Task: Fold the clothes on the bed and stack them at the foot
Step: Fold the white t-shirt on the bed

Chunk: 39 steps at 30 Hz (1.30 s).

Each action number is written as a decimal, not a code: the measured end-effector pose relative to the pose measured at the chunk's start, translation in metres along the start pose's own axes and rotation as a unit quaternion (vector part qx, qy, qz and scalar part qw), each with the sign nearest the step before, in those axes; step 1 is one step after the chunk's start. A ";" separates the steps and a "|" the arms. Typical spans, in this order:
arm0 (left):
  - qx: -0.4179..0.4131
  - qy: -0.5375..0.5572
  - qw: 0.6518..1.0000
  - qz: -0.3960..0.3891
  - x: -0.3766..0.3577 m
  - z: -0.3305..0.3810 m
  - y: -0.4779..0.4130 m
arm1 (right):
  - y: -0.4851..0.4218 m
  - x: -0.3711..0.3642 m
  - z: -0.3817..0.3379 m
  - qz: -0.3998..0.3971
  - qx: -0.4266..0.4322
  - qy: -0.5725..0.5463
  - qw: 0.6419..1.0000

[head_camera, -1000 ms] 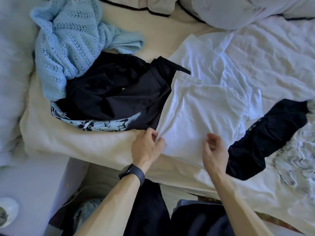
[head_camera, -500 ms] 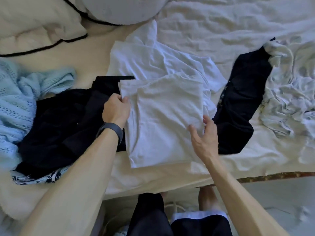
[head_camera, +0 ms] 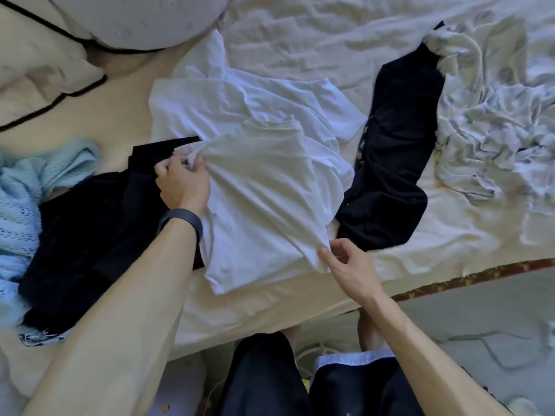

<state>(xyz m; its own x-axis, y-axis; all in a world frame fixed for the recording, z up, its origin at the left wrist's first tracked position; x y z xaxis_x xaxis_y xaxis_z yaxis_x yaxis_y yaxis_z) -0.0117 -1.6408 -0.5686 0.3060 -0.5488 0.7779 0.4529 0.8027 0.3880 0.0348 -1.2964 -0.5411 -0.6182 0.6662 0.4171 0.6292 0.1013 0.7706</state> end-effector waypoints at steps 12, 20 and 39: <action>-0.189 -0.102 0.976 -0.033 0.013 -0.081 0.188 | 0.021 -0.012 -0.006 -0.003 0.105 0.162 0.981; 0.092 0.182 0.972 -0.117 0.019 -0.116 0.195 | 0.022 -0.015 0.006 0.101 0.149 0.294 0.939; 0.272 0.366 0.887 -0.078 0.023 -0.150 0.197 | 0.016 -0.011 0.031 0.105 0.068 0.082 0.989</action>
<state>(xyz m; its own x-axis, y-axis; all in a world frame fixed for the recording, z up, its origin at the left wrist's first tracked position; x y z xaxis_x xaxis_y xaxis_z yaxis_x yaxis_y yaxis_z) 0.2095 -1.5303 -0.5486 0.8266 -0.5079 0.2423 0.1277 0.5887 0.7982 0.0664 -1.2795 -0.5487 -0.5279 0.5560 0.6420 0.8025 0.0791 0.5914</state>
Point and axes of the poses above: each hand's wrist, its own y-axis away from the middle knuckle, its own x-axis out of the back of the hand, z = x × y, the point moved 1 cm from there along -y, towards the middle knuckle, and after that the axes turned 7 degrees about y, right-handed, at the moved point
